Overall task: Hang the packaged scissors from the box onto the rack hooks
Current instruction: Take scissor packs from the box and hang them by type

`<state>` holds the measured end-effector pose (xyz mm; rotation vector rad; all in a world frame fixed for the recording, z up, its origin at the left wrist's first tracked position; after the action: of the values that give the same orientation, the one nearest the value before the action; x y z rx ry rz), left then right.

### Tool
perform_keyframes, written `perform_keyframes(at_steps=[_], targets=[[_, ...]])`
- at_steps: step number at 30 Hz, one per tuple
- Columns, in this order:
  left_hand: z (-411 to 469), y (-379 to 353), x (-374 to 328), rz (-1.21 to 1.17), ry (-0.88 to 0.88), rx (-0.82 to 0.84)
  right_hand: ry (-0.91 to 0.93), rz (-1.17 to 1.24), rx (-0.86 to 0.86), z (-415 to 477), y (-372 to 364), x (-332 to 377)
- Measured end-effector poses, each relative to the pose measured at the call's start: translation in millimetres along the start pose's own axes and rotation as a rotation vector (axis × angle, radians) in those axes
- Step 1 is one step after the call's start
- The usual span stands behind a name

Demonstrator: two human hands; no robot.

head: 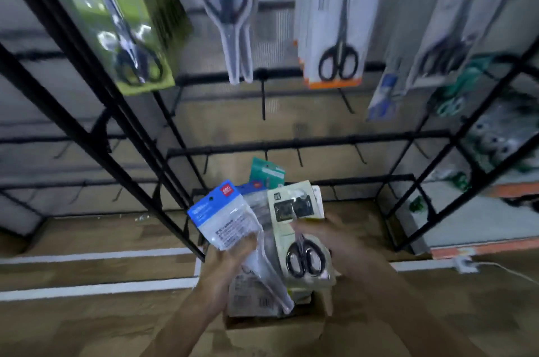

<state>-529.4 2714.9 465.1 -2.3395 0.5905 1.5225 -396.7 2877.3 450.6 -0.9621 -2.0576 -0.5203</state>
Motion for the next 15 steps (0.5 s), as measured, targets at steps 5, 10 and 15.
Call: perform_keyframes(at_steps=[5, 10, 15], targets=[[-54, -23, -133, -0.001, -0.055, 0.105, 0.101, 0.022, -0.122, -95, 13, 125], [-74, -46, -243, 0.062, -0.267, 0.105, 0.386, -0.105, -0.185, -153, 4, 247], [-80, -46, -275, -0.025, -0.251, 0.149, 0.471, -0.054, -0.211, -188, 12, 293]])
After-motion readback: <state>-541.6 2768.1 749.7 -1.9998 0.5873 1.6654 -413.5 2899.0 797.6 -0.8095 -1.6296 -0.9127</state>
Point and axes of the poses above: each hand's wrist, its own z-axis towards the middle knuckle, its own y-axis out of the back of the hand, x = y × z, the point moved 10 cm from there along z, towards the middle knuckle, and after that the axes turned 10 degrees about -x, right-handed, at the moved point
